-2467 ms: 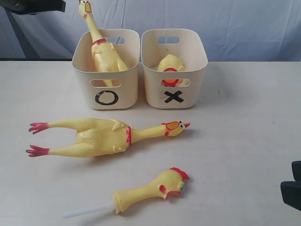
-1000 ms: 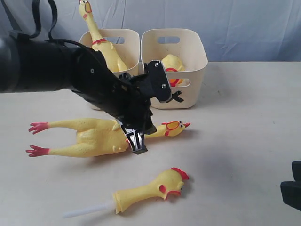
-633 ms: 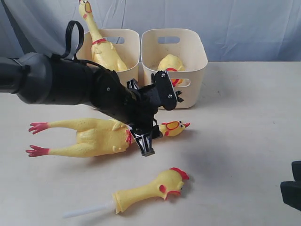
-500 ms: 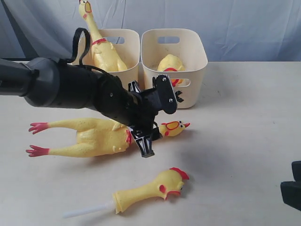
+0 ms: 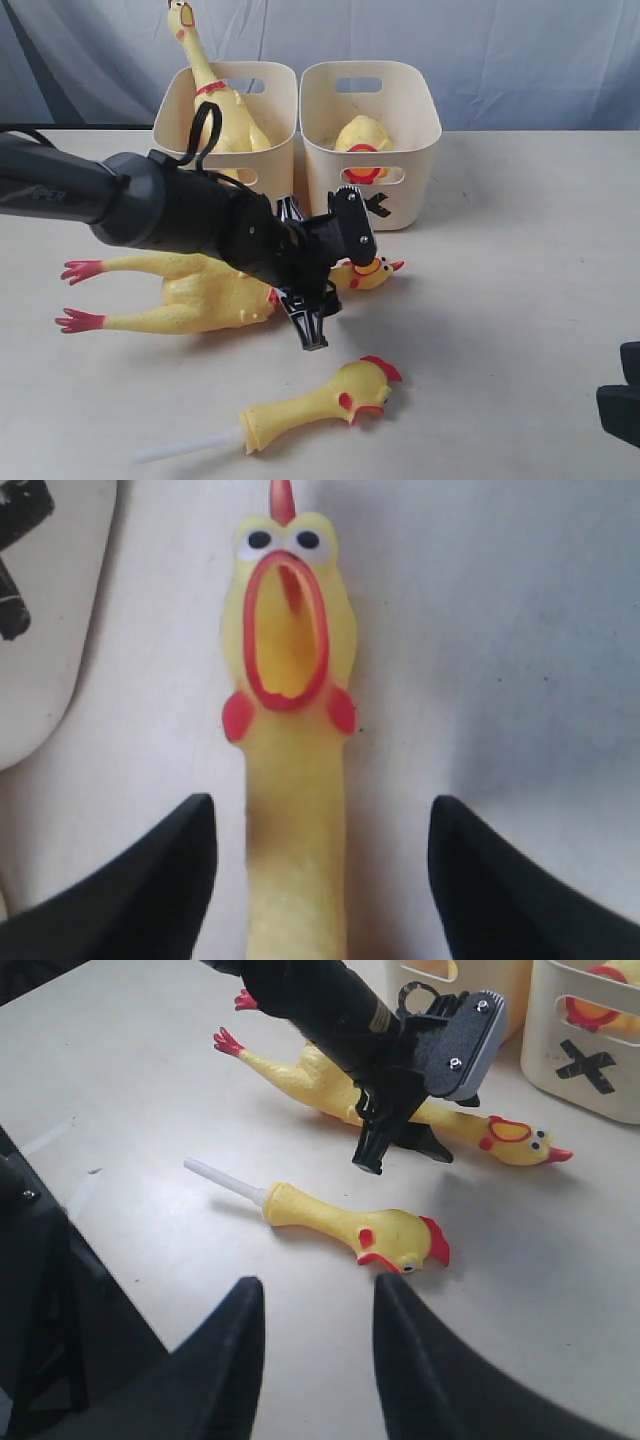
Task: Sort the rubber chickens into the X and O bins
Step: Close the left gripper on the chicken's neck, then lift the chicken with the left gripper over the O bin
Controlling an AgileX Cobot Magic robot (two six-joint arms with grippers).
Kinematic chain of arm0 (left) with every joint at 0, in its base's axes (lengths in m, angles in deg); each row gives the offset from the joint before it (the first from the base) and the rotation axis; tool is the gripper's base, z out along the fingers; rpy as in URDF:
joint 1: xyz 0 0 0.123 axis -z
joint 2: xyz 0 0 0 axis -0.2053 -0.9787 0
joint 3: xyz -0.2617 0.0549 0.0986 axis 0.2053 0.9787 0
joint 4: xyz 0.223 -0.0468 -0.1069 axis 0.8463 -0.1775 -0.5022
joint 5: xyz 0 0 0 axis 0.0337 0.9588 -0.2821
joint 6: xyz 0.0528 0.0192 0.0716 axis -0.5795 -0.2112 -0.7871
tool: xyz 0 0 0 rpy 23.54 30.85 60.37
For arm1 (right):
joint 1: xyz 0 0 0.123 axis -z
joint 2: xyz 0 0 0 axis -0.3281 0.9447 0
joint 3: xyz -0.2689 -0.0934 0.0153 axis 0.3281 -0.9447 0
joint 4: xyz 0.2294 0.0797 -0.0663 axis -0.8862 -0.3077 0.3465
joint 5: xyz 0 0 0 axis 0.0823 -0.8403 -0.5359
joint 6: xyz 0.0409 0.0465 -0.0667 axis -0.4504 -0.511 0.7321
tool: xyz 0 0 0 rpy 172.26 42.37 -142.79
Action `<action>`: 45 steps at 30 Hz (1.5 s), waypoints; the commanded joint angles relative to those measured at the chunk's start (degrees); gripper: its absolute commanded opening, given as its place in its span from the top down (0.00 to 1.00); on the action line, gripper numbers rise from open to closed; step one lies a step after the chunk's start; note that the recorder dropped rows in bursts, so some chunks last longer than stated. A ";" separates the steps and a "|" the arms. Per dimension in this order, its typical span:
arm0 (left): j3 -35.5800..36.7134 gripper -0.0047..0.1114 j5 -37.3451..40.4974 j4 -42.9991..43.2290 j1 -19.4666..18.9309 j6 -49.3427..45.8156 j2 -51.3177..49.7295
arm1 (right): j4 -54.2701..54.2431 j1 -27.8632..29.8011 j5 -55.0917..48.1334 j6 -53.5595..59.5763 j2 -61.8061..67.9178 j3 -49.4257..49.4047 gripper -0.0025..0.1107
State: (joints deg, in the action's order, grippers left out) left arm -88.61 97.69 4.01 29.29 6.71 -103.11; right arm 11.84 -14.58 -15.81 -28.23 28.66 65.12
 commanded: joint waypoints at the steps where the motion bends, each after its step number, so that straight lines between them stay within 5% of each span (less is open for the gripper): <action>1: 0.08 0.45 -1.16 0.11 0.06 0.08 -0.11 | 0.09 -0.06 0.38 0.09 -0.37 -0.31 0.67; 21: 0.08 0.46 -2.09 0.11 0.06 0.08 -3.18 | 0.09 -0.06 0.38 0.09 -0.37 -0.31 0.67; 25: -0.17 0.60 -2.74 0.11 0.06 0.08 -3.18 | 0.09 -0.06 0.38 0.09 -0.37 -0.31 0.67; 28: -0.17 0.88 -4.43 0.11 0.06 0.08 -3.18 | 0.09 -0.06 0.38 0.09 -0.37 -0.31 0.67; 30: -0.17 0.96 -3.76 0.57 0.06 0.08 -3.18 | 0.09 -0.06 0.38 0.09 -0.37 -0.31 0.67; 45: -2.16 0.96 4.09 -1.41 0.06 0.29 11.06 | 0.09 -0.06 0.38 0.09 -0.37 -0.31 0.67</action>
State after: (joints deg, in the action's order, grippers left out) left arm -90.25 101.93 3.31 29.29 6.85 -94.91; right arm 11.84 -14.58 -15.81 -28.23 28.66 65.12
